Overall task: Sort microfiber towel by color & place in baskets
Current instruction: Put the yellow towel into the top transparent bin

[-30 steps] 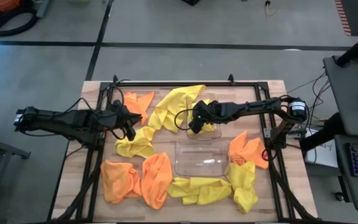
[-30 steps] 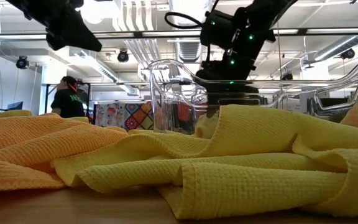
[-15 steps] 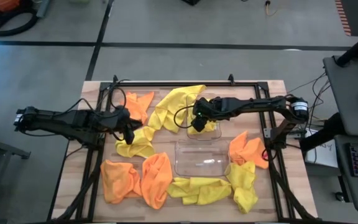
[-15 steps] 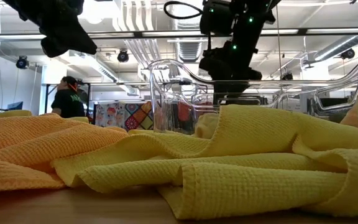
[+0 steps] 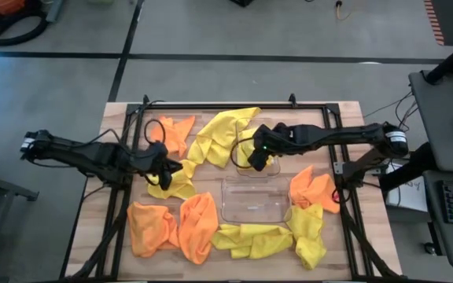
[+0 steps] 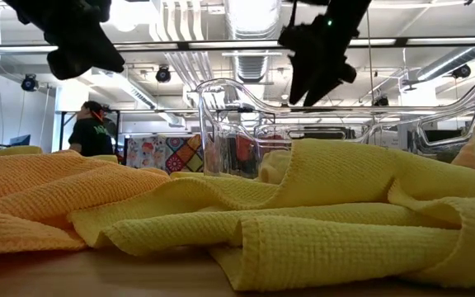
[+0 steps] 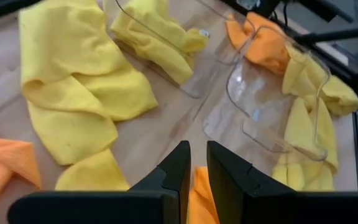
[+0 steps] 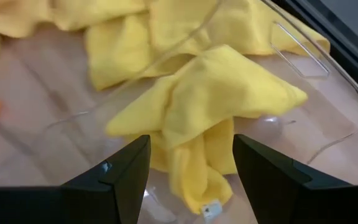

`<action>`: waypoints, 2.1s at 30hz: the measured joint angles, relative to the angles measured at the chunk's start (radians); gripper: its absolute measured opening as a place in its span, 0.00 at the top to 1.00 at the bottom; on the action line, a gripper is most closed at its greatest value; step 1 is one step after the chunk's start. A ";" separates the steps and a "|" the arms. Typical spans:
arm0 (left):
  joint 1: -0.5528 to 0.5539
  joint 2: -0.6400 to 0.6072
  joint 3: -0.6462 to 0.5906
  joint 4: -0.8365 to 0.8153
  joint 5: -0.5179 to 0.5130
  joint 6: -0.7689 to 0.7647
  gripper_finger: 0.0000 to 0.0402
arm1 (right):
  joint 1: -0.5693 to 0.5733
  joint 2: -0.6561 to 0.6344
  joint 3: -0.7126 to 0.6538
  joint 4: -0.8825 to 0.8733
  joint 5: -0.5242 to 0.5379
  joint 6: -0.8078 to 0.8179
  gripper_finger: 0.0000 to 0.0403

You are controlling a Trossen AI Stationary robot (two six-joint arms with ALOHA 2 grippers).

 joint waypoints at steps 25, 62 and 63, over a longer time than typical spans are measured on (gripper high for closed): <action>-0.029 0.067 0.000 -0.134 0.205 -0.016 0.90 | 0.244 -0.051 -0.005 0.014 0.000 0.019 0.44; -0.026 0.310 0.000 -0.353 0.181 -0.166 0.90 | 0.265 -0.050 -0.005 0.018 0.001 -0.049 0.44; -0.026 0.311 0.000 -0.353 0.181 -0.161 0.90 | 0.265 -0.050 -0.005 0.018 0.001 -0.050 0.44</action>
